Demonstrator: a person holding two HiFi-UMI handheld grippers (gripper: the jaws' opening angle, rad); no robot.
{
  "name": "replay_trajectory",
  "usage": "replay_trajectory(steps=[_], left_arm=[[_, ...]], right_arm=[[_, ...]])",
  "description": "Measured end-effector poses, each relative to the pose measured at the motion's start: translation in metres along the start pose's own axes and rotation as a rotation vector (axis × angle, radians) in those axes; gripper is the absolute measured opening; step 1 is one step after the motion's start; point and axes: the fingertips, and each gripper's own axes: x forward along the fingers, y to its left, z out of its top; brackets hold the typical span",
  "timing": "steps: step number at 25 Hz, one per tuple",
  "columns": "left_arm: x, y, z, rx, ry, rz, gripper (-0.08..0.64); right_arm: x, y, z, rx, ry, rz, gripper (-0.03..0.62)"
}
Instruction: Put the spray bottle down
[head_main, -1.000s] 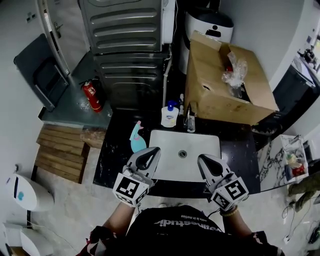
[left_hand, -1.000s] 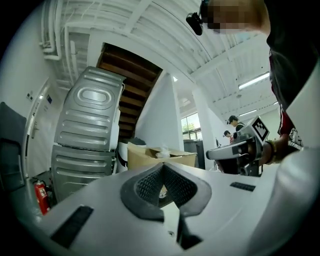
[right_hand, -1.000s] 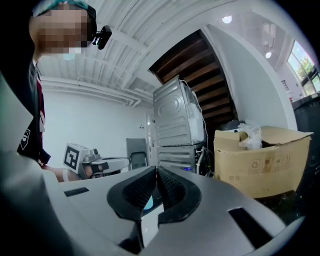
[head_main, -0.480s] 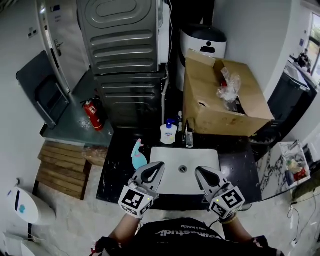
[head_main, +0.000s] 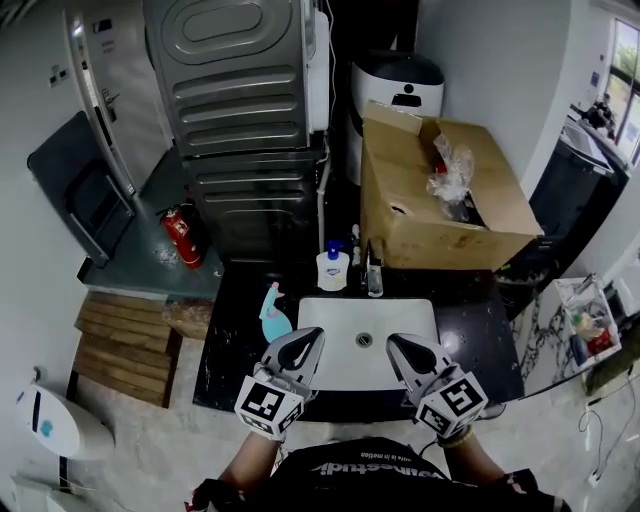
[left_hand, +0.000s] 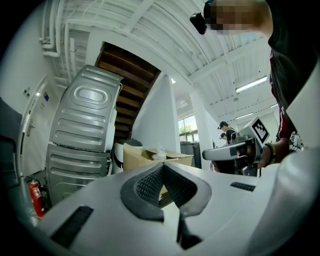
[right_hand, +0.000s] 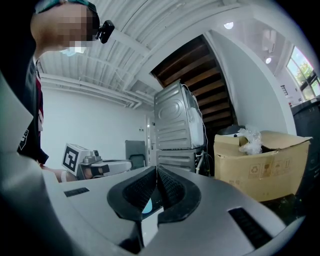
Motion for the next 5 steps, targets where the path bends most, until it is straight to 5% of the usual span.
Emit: replay_trajectory(steps=[5], left_arm=[[0.0007, 0.0007, -0.0044, -0.009, 0.000, 0.010, 0.014]], right_arm=[[-0.0004, -0.0015, -0.0016, -0.001, 0.003, 0.002, 0.043]])
